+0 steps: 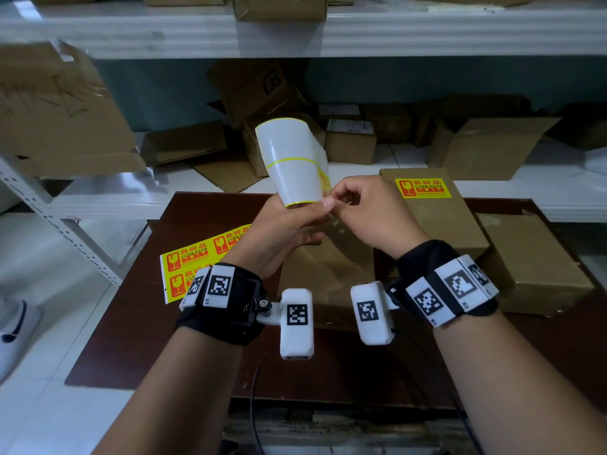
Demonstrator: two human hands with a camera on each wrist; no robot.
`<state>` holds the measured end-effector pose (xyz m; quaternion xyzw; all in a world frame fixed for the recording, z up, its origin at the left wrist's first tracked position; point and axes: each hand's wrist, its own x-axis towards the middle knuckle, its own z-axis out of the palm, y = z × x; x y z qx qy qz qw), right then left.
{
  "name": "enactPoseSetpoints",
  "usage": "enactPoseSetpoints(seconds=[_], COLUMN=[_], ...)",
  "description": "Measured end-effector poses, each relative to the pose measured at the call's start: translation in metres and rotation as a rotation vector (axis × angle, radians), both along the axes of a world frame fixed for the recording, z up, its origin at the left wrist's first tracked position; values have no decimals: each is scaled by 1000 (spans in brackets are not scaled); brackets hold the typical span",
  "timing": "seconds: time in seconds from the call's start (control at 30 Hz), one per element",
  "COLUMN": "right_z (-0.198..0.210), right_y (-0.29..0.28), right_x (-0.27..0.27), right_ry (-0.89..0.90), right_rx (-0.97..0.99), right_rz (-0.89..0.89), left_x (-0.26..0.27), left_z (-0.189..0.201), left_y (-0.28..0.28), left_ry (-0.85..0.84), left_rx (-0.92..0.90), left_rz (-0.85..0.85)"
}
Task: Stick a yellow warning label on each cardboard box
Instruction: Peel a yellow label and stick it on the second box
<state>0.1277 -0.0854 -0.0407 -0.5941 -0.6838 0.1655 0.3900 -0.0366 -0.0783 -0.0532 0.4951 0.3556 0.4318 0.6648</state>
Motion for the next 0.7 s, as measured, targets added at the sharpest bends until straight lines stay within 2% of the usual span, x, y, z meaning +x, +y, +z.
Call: enactPoseSetpoints(seconds=[0.23, 0.7], right_z=[-2, -1], right_y=[2, -1], right_x=[0, 5], right_ry=[-3, -5], right_rx=[20, 16], right_rz=[-21, -64], left_x=[2, 0], left_z=[0, 0], left_y=[8, 8], left_ry=[-6, 7], left_rx=[-26, -44], left_rz=[158, 188])
